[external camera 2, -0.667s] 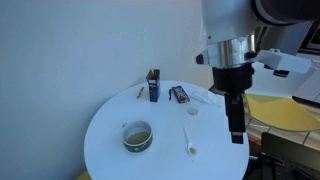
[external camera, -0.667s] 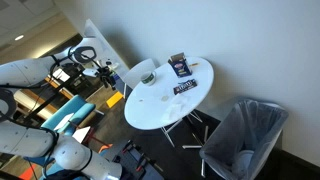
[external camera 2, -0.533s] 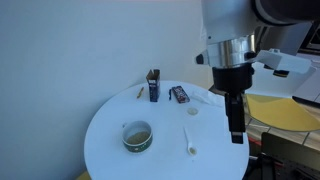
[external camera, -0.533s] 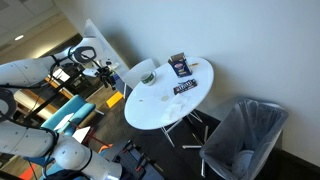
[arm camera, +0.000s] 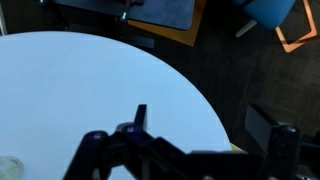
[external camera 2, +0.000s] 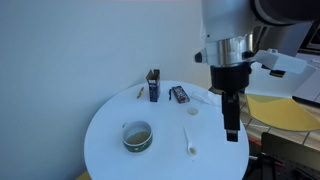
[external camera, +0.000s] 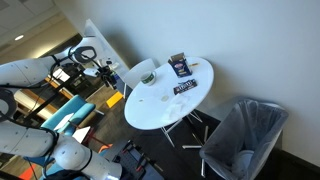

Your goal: Move the cup to the right of the table

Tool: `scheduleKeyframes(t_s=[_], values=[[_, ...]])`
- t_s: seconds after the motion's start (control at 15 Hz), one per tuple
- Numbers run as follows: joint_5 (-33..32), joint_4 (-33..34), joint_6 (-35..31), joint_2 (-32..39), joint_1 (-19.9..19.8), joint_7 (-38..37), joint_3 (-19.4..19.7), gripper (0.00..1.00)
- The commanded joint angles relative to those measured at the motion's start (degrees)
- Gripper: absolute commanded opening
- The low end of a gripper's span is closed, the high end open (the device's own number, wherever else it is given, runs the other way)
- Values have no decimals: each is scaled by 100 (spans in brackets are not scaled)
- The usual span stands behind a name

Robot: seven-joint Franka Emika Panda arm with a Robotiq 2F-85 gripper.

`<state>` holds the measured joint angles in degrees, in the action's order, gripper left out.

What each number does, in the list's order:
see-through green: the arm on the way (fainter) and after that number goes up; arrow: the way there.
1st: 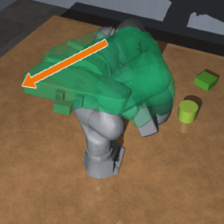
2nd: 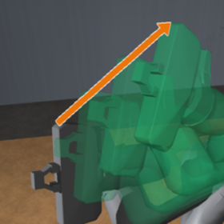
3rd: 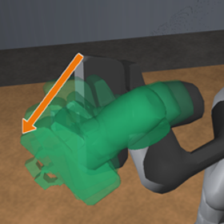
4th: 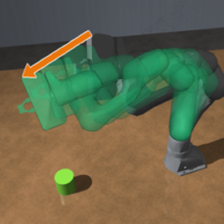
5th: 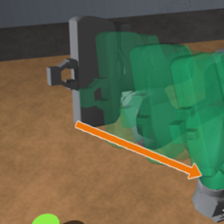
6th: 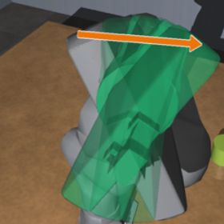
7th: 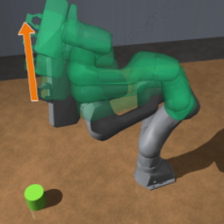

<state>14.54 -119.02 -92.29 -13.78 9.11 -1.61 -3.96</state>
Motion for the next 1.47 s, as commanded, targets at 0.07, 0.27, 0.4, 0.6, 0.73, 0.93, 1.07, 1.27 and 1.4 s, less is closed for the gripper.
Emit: scheduleKeyframes(t_s=[0.07,0.27,0.4,0.6,0.73,0.93,1.07,1.27,1.4], values=[[-247,455,-1368,472,-231,-432,-145,100],[-780,839,-2356,981,-295,-796,-178,100],[-1160,1112,-2717,1374,-296,-944,-173,100],[-1428,1427,-3060,1963,-248,-942,-123,100],[-1466,1545,-3270,2280,-220,-938,-103,100],[-1382,1643,-3520,2651,-202,-870,-87,100],[-1298,1677,-3644,2828,-208,-819,-89,100],[-1157,1639,-3812,3003,-221,-742,-114,100],[-1084,1610,-3948,3081,-225,-700,-133,100]])
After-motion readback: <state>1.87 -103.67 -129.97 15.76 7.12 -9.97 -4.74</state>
